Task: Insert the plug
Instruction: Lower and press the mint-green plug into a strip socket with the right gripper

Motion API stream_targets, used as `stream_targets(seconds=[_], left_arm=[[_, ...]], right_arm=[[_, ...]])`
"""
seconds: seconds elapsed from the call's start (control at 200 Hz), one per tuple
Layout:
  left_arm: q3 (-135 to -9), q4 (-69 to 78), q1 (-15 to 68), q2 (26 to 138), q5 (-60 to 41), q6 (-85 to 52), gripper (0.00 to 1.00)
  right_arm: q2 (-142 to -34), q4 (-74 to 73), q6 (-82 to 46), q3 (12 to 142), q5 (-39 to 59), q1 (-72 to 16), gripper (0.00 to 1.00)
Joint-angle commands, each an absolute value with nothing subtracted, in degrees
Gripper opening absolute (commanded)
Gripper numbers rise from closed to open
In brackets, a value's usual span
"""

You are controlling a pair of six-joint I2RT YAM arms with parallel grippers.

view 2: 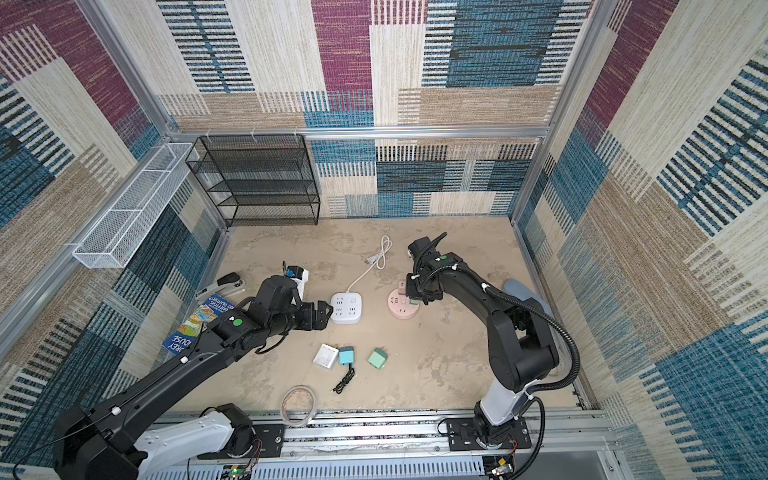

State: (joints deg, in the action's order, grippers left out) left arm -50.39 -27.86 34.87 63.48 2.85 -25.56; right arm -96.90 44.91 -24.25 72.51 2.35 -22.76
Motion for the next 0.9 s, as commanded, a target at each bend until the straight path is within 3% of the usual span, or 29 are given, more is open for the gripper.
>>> stream_targets(seconds=[0.0, 0.466, 0.891], left_arm=[[-50.22, -27.51, 34.80, 63.59, 3.42, -25.04, 0.97], [-49.86, -27.50, 34.74, 63.20, 4.06, -25.04, 0.97], [-49.66, -27.51, 34.80, 62.90, 4.30, -25.11, 0.97]], right_arm=[[-98.03, 46.92, -22.61, 73.36, 0.95, -22.76, 0.00], [-96.91, 44.97, -23.41, 72.27, 7.18, -22.83, 0.00], [-96.77, 46.45, -23.89, 72.00, 2.99, -22.87, 0.00]])
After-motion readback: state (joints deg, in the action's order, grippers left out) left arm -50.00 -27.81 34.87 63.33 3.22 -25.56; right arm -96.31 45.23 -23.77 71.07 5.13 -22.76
